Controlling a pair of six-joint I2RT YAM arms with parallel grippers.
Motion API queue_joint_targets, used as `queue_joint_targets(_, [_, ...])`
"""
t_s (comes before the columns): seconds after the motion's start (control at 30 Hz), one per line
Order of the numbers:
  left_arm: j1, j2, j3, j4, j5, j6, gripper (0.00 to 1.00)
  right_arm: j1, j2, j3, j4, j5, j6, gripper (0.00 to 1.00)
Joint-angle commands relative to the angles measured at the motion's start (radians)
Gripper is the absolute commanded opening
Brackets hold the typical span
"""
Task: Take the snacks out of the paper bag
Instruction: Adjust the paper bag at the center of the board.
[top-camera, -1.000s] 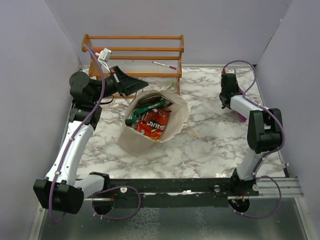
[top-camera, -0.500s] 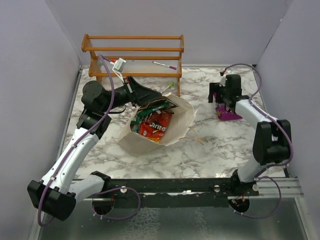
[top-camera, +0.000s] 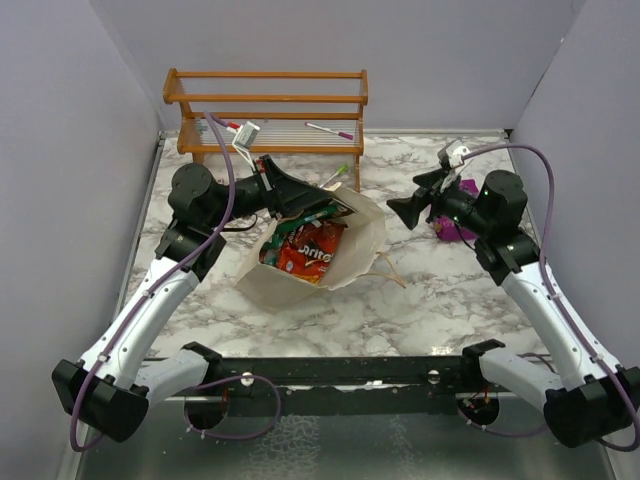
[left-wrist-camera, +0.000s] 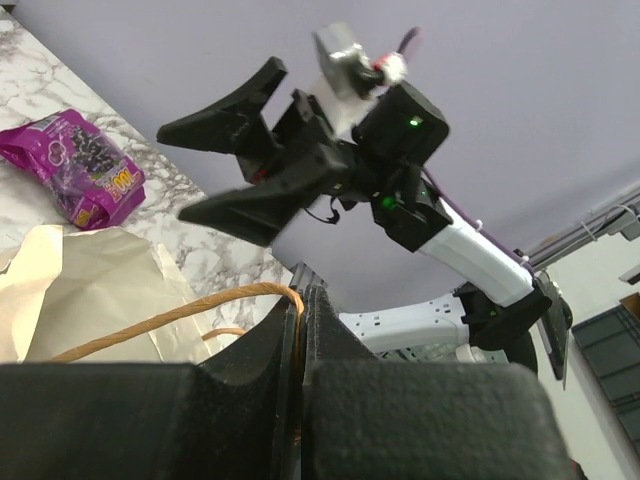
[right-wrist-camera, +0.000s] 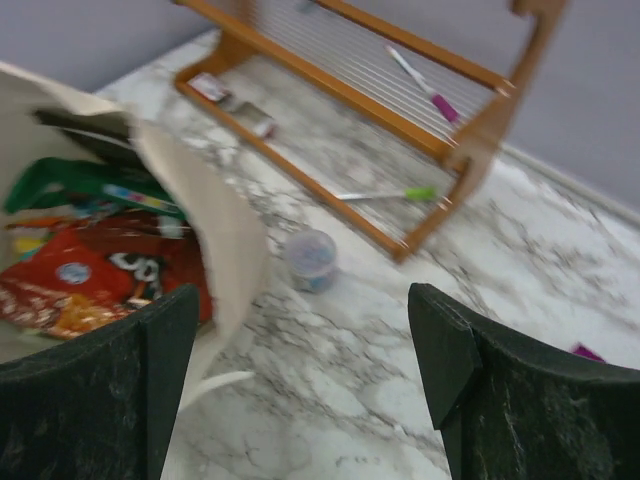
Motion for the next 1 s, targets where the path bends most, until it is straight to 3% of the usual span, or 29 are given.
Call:
queue_joint_targets(0.0, [-0.014,-0.019,0.027,0.024,-0.015,0.021,0.0,0.082,-0.058,0.073,-0.015,-0.177,-0.116,0.84])
queue_joint_targets(0.2, [-0.021,-0.015,0.04,0.031,-0.011,0.025,0.0,0.167,-0.096,0.095,-0.049,-0.333,-0.255,0.81])
queue_joint_targets(0.5, [-0.027,0.001,0.051,0.054,0.005,0.025,0.0,0.351,-0.067,0.136,-0.204,-0.432,-0.661,0.63])
queue_joint_targets(0.77, [-0.03,0.0,0.067,0.055,0.008,0.031,0.0,0.522,0.116,0.27,-0.398,-0.247,-0.933,0.62])
queue_joint_targets(0.97, [-0.031,0.0,0.068,0.043,0.007,0.038,0.0,0.58,0.249,0.289,-0.425,-0.064,-1.049,0.62])
